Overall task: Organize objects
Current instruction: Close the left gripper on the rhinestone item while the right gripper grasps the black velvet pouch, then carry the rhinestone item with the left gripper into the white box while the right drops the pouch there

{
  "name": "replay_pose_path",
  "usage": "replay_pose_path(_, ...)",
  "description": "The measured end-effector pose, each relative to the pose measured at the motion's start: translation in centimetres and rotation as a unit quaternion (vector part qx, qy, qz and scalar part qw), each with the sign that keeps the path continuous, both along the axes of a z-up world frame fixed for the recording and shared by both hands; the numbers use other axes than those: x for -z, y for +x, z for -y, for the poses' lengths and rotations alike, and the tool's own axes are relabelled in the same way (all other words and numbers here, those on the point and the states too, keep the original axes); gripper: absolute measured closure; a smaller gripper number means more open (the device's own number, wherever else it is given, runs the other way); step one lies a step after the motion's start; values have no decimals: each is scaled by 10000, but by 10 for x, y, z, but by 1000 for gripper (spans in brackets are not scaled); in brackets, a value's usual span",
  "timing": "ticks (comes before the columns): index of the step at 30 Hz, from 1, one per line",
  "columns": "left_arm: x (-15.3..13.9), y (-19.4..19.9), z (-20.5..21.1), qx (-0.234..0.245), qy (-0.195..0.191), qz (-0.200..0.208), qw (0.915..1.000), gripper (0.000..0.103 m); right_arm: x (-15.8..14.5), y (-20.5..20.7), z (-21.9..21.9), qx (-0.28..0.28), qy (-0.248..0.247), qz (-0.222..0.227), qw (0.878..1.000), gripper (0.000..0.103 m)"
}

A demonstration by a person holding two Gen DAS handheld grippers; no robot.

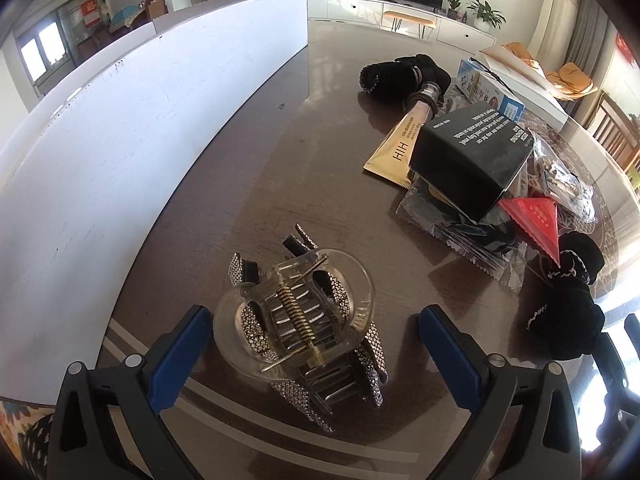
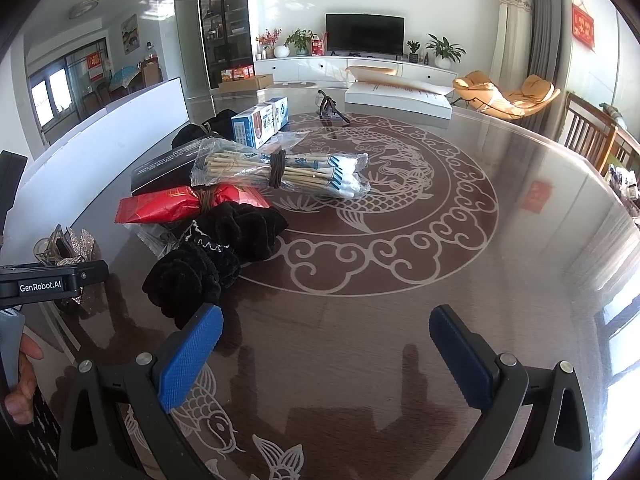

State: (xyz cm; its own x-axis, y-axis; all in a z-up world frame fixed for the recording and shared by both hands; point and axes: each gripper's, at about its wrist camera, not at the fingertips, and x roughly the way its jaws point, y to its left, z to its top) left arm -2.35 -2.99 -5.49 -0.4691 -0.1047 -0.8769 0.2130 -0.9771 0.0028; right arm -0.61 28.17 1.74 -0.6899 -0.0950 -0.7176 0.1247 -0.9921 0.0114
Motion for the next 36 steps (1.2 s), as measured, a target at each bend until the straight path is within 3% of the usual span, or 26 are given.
replay_pose_path(11, -1, -2, 0, 89, 66, -38, 9999, 1, -1, 1, -1, -4, -38, -21, 10000, 0)
replay_pose_path(13, -7, 1, 0, 189, 149, -246, 9994, 30, -4, 5, -5, -63, -221, -133, 9996, 0)
replay_pose_path(15, -11, 5, 0, 316, 334, -401, 9981, 49, -8, 6, -10, -123, -415, -89, 9990, 0)
replay_pose_path(20, -14, 6, -5, 549, 669, -512, 9949, 50, -26, -14, -10, -237, -951, 512, 9939, 0)
replay_pose_path(24, -18, 10, -6, 629, 822, -643, 9926, 50, -30, -42, 13, -495, -1062, 1018, 9879, 1)
replay_pose_path(27, -23, 15, 1, 583, 1011, -824, 9897, 50, -21, -59, 41, -778, -837, 1266, 9853, 15)
replay_pose_path(29, -27, 18, 4, 557, 1127, -923, 9878, 50, -12, -66, 58, -954, -615, 1472, 9826, 49)
replay_pose_path(30, -28, 20, 6, 563, 1178, -972, 9867, 50, -6, -68, 65, -1008, -435, 1549, 9818, 61)
replay_pose_path(33, -35, 26, 5, 664, 1259, -1166, 9829, 51, -11, -58, 69, -1031, -34, 1372, 9852, 63)
replay_pose_path(36, -49, 38, 3, 849, 1300, -1378, 9782, 51, -30, -43, 56, -1036, -86, 1216, 9871, 63)
